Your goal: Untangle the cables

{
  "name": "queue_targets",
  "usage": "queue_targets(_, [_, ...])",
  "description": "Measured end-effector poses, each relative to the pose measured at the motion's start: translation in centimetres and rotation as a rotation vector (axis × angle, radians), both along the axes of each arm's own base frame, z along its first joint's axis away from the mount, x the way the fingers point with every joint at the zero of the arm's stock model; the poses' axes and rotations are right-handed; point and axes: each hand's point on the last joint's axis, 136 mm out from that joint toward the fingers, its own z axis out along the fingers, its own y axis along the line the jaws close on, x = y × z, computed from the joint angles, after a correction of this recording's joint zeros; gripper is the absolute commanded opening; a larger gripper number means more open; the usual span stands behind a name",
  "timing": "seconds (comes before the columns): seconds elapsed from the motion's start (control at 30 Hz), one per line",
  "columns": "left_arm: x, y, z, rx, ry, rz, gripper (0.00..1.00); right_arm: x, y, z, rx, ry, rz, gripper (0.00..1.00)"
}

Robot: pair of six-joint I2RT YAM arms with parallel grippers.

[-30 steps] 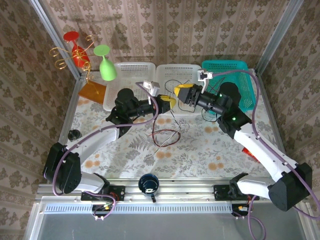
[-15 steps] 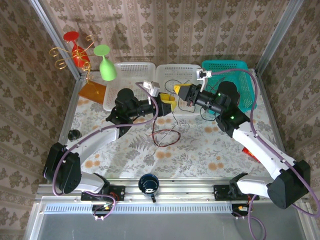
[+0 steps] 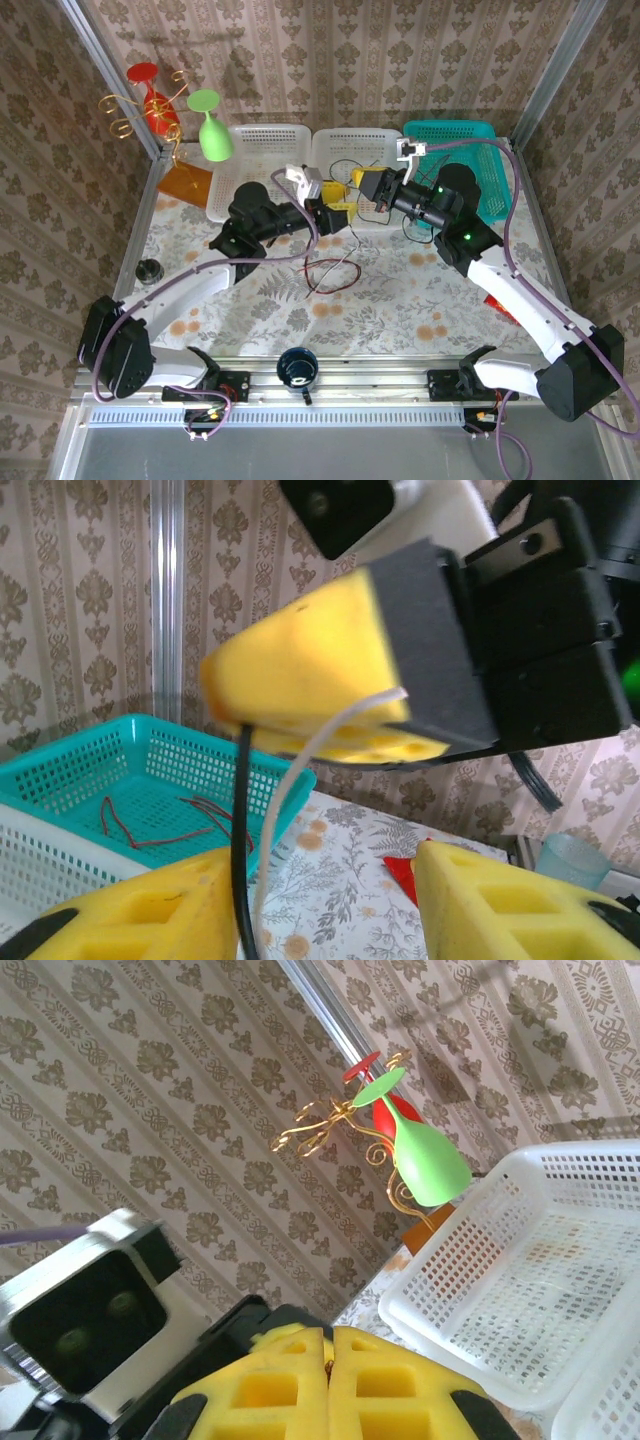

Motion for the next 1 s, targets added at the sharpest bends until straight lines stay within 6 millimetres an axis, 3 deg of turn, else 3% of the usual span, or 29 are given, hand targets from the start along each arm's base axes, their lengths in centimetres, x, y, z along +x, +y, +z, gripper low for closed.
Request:
queue_targets(0.6, [1.4, 0.1, 0.8, -0.006, -0.097, 0.13, 0.39, 0.0, 0.0, -0.9, -0.012, 0.025, 0.0, 0.0])
queue_targets(0.77, [1.5, 0.4, 1.4, -0.018, -0.116, 0.145, 0.24, 0.0, 0.0, -1.0, -0.016, 0.025, 0.0, 0.0])
queue_targets(1.0, [1.4, 0.6, 2.0, -0.029, -0.129, 0.156, 0.19, 0.0, 0.0, -1.4, -0.025, 0.039, 0.0, 0.0])
